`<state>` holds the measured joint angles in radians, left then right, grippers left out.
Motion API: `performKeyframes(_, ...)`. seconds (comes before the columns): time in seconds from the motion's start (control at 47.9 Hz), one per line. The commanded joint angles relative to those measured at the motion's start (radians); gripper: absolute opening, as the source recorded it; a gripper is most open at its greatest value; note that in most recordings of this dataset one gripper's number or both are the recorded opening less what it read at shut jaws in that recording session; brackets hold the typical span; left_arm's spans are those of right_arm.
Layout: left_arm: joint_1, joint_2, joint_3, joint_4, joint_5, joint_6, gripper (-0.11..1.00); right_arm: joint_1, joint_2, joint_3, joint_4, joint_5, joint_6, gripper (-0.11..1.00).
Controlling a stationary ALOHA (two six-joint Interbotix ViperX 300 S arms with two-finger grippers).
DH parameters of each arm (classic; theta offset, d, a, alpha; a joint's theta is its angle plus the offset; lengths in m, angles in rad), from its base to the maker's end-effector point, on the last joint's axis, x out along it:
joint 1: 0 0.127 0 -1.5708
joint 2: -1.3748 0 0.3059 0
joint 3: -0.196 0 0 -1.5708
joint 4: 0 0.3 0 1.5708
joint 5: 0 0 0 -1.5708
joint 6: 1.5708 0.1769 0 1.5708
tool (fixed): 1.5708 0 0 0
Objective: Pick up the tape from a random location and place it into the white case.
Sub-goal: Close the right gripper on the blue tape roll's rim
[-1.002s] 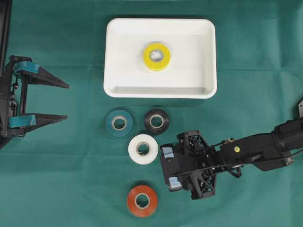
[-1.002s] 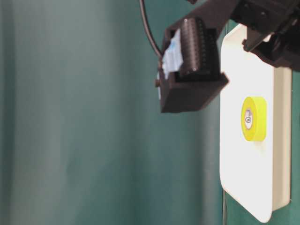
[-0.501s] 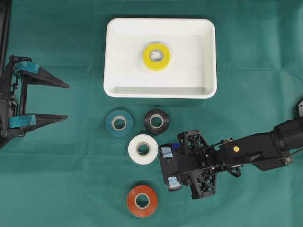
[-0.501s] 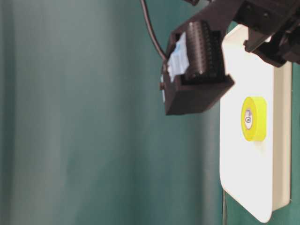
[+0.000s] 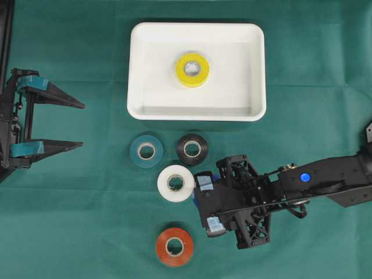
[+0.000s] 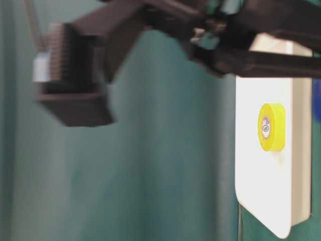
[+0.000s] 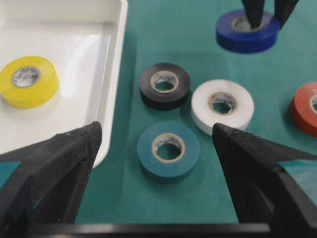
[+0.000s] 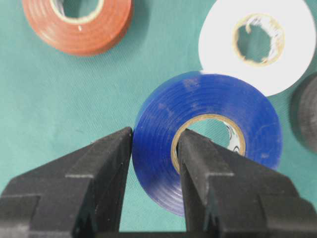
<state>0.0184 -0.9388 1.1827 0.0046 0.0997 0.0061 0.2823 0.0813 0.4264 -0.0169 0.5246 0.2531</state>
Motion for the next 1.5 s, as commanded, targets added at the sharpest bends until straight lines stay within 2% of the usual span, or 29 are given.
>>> performKeyframes(0.0,0.003,0.006,-0.011,0.000,-0.005,0.000,0.98,-0.003,-0.046,-0.044,-0.002,0.031,0.003,0.32)
performKeyframes(0.751,0.003,0.008,-0.009,-0.002,-0.008,-0.005,0.98,-0.005,-0.241,-0.184,-0.043,0.325,0.005,0.32)
performKeyframes(0.939,0.003,0.008,-0.009,-0.002,-0.009,-0.005,0.98,-0.003,-0.276,-0.187,-0.071,0.351,0.006,0.32)
performKeyframes(1.482,0.006,0.008,-0.005,-0.002,-0.006,-0.008,0.98,-0.003,-0.278,-0.186,-0.072,0.359,0.006,0.32)
